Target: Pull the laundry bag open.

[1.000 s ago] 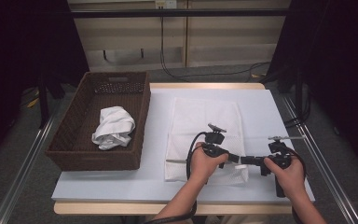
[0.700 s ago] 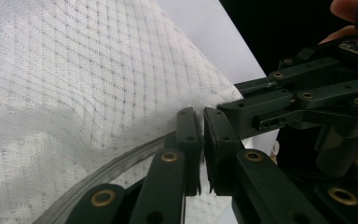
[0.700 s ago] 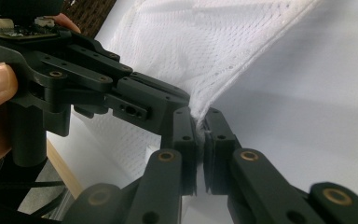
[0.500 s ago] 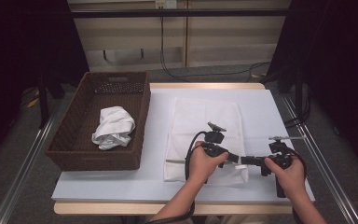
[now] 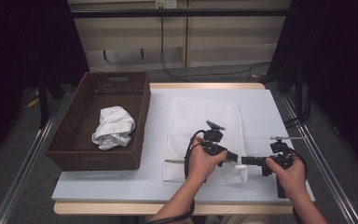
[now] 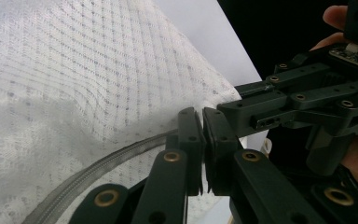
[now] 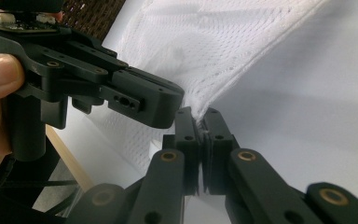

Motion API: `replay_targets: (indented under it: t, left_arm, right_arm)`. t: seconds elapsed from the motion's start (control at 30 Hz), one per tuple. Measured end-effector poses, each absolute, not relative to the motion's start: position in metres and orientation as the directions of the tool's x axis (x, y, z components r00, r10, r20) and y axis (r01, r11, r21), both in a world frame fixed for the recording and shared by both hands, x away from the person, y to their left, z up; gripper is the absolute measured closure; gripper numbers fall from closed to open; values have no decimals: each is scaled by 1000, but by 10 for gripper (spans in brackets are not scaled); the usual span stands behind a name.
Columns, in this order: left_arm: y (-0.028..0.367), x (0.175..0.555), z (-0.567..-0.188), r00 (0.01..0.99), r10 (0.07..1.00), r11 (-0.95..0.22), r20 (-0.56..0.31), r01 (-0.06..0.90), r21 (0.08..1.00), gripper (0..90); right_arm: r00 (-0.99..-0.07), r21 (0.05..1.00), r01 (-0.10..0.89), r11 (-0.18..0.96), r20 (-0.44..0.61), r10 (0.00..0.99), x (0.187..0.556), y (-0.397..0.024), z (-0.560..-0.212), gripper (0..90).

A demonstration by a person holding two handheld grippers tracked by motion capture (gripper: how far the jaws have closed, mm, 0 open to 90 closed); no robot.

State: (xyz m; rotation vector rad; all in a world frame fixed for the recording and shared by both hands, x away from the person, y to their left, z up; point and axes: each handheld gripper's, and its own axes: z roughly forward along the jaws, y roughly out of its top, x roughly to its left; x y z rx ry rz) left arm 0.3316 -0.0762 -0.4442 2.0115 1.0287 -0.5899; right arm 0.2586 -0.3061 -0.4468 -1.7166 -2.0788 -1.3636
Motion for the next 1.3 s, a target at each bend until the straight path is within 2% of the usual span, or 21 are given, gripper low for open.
replay_targets:
  t: [0.03,0.13,0.47,0.87,1.1,1.17,1.3]
  left_arm:
    - [-75,333,-444,571,475,-366,-669,820,440,869]
    - [-72,333,-445,537,462,-334,-706,842,423,869]
    - [-67,335,-445,566,471,-375,-676,823,427,868]
    - [-63,333,-444,528,485,-331,-697,849,412,868]
    - [-60,334,-444,535,489,-343,-689,844,412,868]
    - [-56,336,-445,565,487,-378,-666,824,422,868]
    - [-54,336,-444,545,482,-361,-686,837,411,868]
  right_arm:
    - [-346,550,834,-49,589,730,259,-306,-447,881]
    - [-339,546,836,-53,590,733,258,-309,-447,882]
    - [-339,547,836,-46,582,739,258,-309,-447,883]
    - [-345,551,834,-38,573,743,257,-310,-446,883]
    - [-352,554,832,-33,572,741,257,-307,-447,883]
    - [-347,556,831,-31,561,751,257,-308,-446,883]
    - [-347,556,830,-37,568,746,257,-310,-447,883]
